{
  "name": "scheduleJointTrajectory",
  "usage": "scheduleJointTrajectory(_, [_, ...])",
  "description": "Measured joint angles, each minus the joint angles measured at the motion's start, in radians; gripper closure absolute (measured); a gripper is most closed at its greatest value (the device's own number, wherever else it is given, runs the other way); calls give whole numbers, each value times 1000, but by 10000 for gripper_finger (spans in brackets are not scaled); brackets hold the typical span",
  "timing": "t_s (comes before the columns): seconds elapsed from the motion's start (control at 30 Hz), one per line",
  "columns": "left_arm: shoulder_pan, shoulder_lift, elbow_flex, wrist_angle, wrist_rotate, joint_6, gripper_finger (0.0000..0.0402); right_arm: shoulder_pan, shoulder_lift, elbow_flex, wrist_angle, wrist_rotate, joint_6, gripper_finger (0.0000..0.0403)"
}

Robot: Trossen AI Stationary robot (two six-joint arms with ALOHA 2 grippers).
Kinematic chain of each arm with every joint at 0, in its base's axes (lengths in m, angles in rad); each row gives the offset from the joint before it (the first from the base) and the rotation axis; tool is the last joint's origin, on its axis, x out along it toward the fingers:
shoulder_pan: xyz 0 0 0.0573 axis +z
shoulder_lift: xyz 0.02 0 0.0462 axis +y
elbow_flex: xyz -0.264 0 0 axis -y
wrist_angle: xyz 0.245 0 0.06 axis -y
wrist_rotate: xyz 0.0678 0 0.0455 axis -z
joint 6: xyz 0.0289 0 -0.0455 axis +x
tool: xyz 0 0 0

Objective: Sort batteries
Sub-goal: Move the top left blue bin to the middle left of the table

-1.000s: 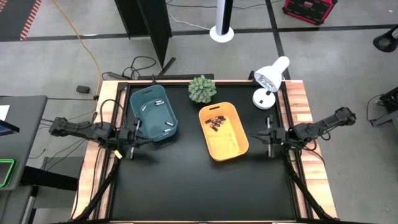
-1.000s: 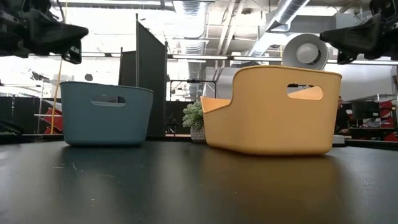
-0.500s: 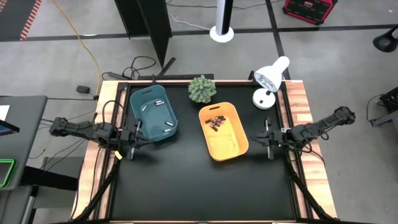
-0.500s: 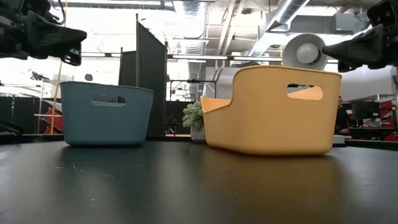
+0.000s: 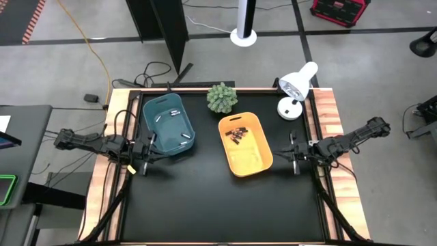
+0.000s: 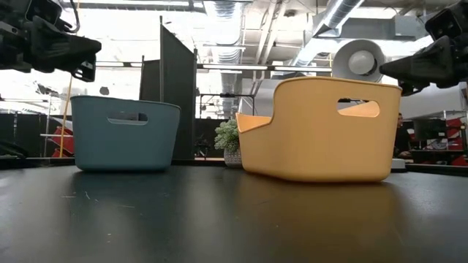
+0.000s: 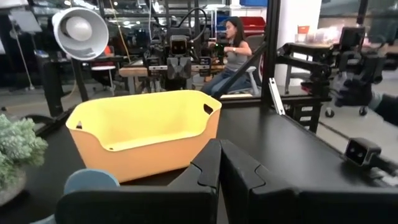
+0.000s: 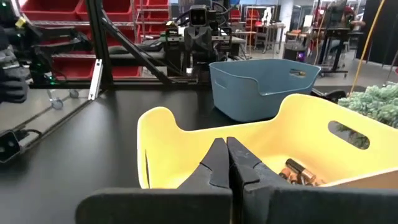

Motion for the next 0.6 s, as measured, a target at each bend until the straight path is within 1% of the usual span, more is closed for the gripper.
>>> scheduleJointTrajectory(0.1, [0,0,0,0,0,-50,401,0,0,0,0,0,28,403])
scheduleJointTrajectory(0.47, [0,0,0,0,-1,-54,401,-2,0,0,-1,0,32,403])
scheduleJointTrajectory(0.53, [0,0,0,22,-2,-65,401,-2,0,0,2,0,32,403])
scheduleJointTrajectory(0.6, [0,0,0,72,-2,-113,401,-2,0,0,13,1,32,403])
